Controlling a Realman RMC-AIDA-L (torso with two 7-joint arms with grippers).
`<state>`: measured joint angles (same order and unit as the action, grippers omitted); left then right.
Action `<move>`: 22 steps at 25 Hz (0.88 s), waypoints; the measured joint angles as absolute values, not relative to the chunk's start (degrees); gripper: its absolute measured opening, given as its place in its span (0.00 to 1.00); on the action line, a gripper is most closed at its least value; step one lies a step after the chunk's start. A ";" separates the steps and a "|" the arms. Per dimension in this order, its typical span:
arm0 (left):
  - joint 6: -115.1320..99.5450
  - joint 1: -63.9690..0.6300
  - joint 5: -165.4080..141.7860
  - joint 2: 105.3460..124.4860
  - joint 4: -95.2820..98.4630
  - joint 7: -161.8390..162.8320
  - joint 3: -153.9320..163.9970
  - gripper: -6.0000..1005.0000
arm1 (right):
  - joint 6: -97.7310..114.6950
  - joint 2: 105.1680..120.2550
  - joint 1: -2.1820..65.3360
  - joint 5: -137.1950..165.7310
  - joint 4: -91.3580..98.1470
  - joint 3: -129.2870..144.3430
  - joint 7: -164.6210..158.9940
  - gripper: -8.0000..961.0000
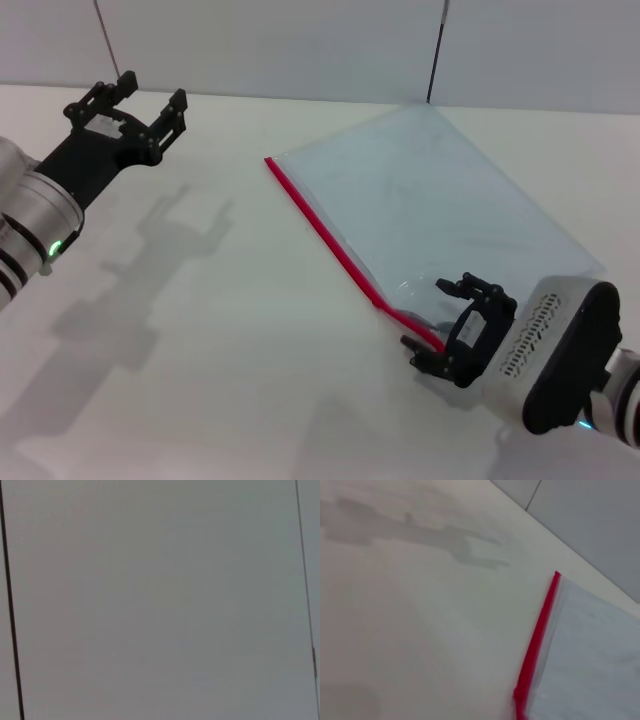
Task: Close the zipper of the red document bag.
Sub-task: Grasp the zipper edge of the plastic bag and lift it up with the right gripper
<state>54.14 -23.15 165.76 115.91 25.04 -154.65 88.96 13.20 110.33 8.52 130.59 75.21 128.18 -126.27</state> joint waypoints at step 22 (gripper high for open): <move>54.14 -23.14 165.76 116.01 25.05 -154.59 88.94 0.67 | 13.19 112.33 9.47 130.52 70.68 123.97 -125.76 0.69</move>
